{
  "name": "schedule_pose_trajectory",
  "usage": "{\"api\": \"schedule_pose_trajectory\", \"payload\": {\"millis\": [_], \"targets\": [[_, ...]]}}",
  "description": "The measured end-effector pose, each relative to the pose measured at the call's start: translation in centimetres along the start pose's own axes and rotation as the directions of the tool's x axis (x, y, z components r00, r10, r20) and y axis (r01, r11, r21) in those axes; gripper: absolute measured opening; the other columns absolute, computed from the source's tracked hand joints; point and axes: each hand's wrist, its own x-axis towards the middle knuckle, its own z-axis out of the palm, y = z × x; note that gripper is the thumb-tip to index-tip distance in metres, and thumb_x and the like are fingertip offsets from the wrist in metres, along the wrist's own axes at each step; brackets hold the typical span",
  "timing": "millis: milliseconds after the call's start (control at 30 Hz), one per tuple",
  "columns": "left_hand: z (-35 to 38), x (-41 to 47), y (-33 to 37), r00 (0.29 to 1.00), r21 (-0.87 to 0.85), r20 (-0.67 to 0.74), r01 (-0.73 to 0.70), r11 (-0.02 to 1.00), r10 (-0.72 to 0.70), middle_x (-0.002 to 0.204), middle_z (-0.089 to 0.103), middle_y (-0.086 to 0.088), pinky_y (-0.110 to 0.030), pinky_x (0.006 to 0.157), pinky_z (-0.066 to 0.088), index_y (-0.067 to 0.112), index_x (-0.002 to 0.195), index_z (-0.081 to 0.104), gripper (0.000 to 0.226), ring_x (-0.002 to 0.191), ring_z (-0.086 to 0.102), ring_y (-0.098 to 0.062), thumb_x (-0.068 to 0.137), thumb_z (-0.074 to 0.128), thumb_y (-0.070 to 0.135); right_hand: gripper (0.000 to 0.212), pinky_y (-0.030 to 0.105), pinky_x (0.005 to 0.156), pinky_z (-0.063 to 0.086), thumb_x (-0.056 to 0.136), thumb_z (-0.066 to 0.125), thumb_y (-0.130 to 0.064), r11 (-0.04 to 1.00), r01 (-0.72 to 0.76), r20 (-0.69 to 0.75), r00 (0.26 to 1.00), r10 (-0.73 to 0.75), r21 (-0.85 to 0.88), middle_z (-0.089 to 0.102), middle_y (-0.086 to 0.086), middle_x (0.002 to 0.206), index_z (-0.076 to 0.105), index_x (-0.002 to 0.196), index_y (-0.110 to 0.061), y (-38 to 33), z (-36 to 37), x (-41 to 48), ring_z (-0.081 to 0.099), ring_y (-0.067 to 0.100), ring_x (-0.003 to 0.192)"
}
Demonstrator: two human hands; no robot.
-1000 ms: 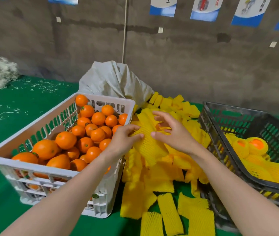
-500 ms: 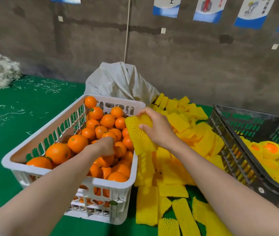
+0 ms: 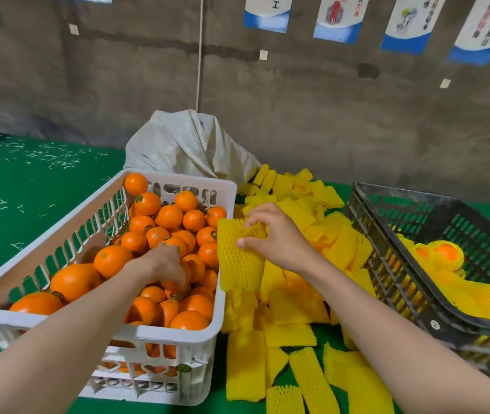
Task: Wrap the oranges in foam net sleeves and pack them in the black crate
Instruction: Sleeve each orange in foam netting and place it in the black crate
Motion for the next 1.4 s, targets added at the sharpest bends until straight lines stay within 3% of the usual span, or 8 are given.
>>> {"api": "schedule_pose_trajectory", "payload": {"millis": [200, 300, 533, 667, 833, 967, 1167, 1400], "targets": [[-2.4, -2.9, 2.8, 0.973, -0.873, -0.156, -0.217, 0.436, 0.171, 0.103, 0.057, 0.002, -0.021, 0.055, 0.054, 0.030, 0.101, 0.054, 0.037, 0.085, 0.065, -0.012, 0.076, 0.075, 0.012, 0.018, 0.037, 0.095, 0.034, 0.082, 0.070, -0.024, 0.987, 0.103, -0.060, 0.992, -0.111, -0.125, 0.053, -0.004, 0.098, 0.072, 0.095, -0.011, 0.5, -1.5, -1.4, 0.045, 0.018, 0.104], [-2.5, -4.7, 5.4, 0.941, -0.967, -0.146, -0.201, 0.157, 0.304, 0.114, 0.066, -0.012, -0.034, 0.073, 0.056, 0.016, 0.123, 0.056, 0.054, 0.098, 0.068, -0.023, 0.071, 0.072, 0.018, 0.009, 0.038, 0.091, 0.040, 0.089, 0.060, -0.013, 0.989, 0.145, 0.002, 0.989, -0.145, 0.013, 0.055, -0.010, 0.088, 0.065, 0.096, -0.013, 0.5, -2.1, -2.0, 0.049, 0.011, 0.091], [-1.5, -7.6, 10.2, 0.922, -0.990, -0.045, 0.010, -0.138, 0.384, 0.090, 0.071, -0.019, -0.040, 0.060, 0.058, 0.004, 0.118, 0.057, 0.038, 0.076, 0.070, -0.032, 0.081, 0.057, 0.015, 0.035, 0.017, 0.078, 0.048, 0.092, 0.039, 0.012, 0.755, -0.081, 0.270, 0.954, -0.130, 0.651, 0.066, -0.004, 0.092, 0.060, 0.096, -0.016, 0.8, -3.5, -3.7, 0.063, 0.001, 0.084], [-0.4, -8.3, 12.3, 0.924, -0.976, -0.010, 0.074, -0.203, 0.383, 0.069, 0.069, -0.015, -0.034, 0.053, 0.057, -0.001, 0.092, 0.063, 0.029, 0.061, 0.069, -0.026, 0.094, 0.046, 0.022, 0.037, 0.022, 0.084, 0.050, 0.090, 0.038, 0.013, 0.682, -0.157, 0.320, 0.940, -0.119, 0.714, 0.069, -0.007, 0.092, 0.063, 0.099, -0.013, 1.6, -3.9, -4.5, 0.065, 0.006, 0.089], [1.6, -8.6, 14.5, 0.966, -0.982, -0.123, -0.086, -0.167, 0.227, 0.094, 0.065, -0.012, -0.033, 0.064, 0.055, 0.007, 0.129, 0.053, 0.036, 0.076, 0.067, -0.021, 0.094, 0.049, 0.013, 0.036, 0.023, 0.076, 0.052, 0.089, 0.040, 0.012, 0.682, -0.260, 0.350, 0.937, 0.007, 0.683, 0.069, -0.007, 0.081, 0.064, 0.092, -0.014, 2.4, -4.0, -5.2, 0.064, 0.007, 0.078], [2.7, -9.1, 15.4, 0.962, -0.964, -0.253, -0.243, -0.105, 0.104, 0.108, 0.063, -0.008, -0.018, 0.051, 0.052, 0.013, 0.130, 0.051, 0.036, 0.080, 0.066, -0.011, 0.095, 0.052, 0.015, 0.032, 0.027, 0.069, 0.045, 0.089, 0.042, 0.011, 0.856, -0.077, -0.001, 0.996, 0.090, 0.511, 0.062, 0.001, 0.078, 0.063, 0.084, -0.013, 2.6, -3.6, -5.4, 0.055, 0.010, 0.074], [4.2, -9.4, 15.6, 0.954, -0.963, -0.237, -0.204, -0.178, 0.185, 0.123, 0.062, -0.015, -0.044, 0.092, 0.051, 0.019, 0.122, 0.056, 0.038, 0.110, 0.062, -0.029, 0.088, 0.057, 0.037, 0.025, 0.023, 0.053, 0.032, 0.094, 0.038, 0.001, 0.947, -0.009, -0.259, 0.961, 0.097, 0.320, 0.043, -0.005, 0.062, 0.052, 0.086, -0.017, 3.6, -3.8, -5.7, 0.038, 0.005, 0.053], [4.5, -9.3, 14.6, 0.902, -0.962, -0.274, -0.255, -0.100, 0.333, 0.116, 0.063, -0.010, -0.040, 0.084, 0.054, 0.022, 0.122, 0.054, 0.055, 0.094, 0.069, -0.021, 0.069, 0.069, 0.022, 0.025, 0.032, 0.063, 0.033, 0.090, 0.038, 0.004, 0.715, -0.141, -0.134, 0.940, 0.314, 0.684, 0.044, 0.007, 0.072, 0.052, 0.073, -0.010, 3.7, -4.4, -5.9, 0.041, 0.019, 0.071]]}}
